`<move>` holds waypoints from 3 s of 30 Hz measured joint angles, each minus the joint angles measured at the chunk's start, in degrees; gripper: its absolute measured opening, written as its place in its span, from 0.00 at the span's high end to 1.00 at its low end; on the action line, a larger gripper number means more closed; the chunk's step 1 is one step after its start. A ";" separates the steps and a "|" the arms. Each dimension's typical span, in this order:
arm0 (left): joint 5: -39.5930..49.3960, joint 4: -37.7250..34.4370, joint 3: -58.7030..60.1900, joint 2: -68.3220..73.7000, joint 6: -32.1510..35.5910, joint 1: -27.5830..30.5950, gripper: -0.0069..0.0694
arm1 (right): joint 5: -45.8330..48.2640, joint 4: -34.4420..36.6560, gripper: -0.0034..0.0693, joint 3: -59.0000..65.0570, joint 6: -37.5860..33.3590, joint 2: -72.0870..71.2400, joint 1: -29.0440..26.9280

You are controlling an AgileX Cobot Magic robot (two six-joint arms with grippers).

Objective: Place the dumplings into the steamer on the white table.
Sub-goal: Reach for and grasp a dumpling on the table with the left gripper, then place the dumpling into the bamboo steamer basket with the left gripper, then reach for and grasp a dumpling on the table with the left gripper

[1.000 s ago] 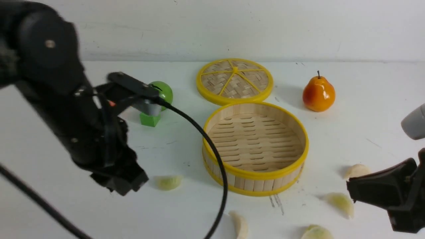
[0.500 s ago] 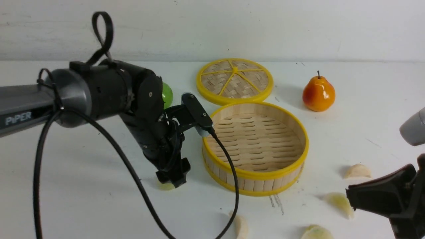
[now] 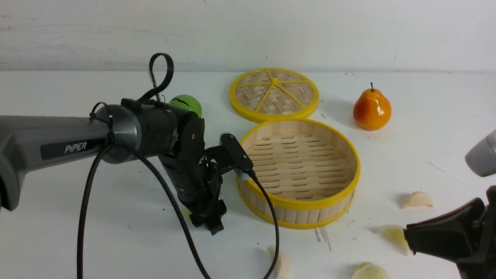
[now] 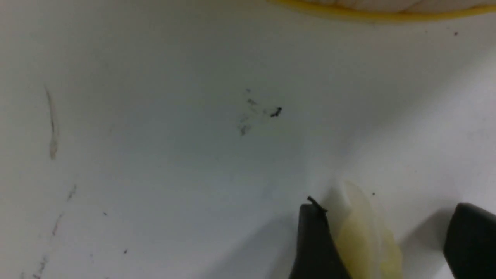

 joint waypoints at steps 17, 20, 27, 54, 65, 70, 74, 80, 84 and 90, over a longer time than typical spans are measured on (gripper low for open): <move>16.96 -0.26 -15.40 -2.75 -21.57 -0.50 0.67 | 0.20 0.00 0.92 0.00 0.00 0.00 0.00; 19.38 -2.54 -24.57 -3.31 -27.69 -2.45 0.67 | 1.03 0.88 0.92 0.00 0.78 0.00 0.00; 20.49 -2.42 -39.51 2.00 -36.02 -10.35 0.67 | 6.42 1.87 0.92 0.00 3.47 -4.33 0.00; 7.72 6.64 -59.66 30.17 -62.02 -13.14 0.44 | 15.87 -15.74 0.89 0.00 18.31 -24.13 0.00; 28.93 7.23 -67.56 15.74 -56.59 -13.14 0.21 | 11.62 -16.47 0.87 0.00 18.44 -24.13 0.00; 30.43 6.55 -66.26 9.73 -54.58 -13.14 0.21 | 9.69 -17.83 0.87 0.00 18.44 -24.13 0.00; 30.43 4.65 -59.08 2.04 -51.97 -13.14 0.21 | 9.31 -18.27 0.86 0.00 18.44 -24.13 0.00; 30.43 4.65 -37.11 -12.82 -52.03 -13.32 0.22 | 8.91 -18.45 0.85 0.00 18.44 -24.13 0.00; 30.48 4.66 -22.19 -19.05 -53.61 -15.23 0.23 | 8.19 -18.72 0.85 0.00 18.44 -24.13 0.00; 22.80 3.87 -1.85 -19.42 -58.55 -22.03 0.23 | 6.31 -18.71 0.84 0.00 18.44 -24.13 0.00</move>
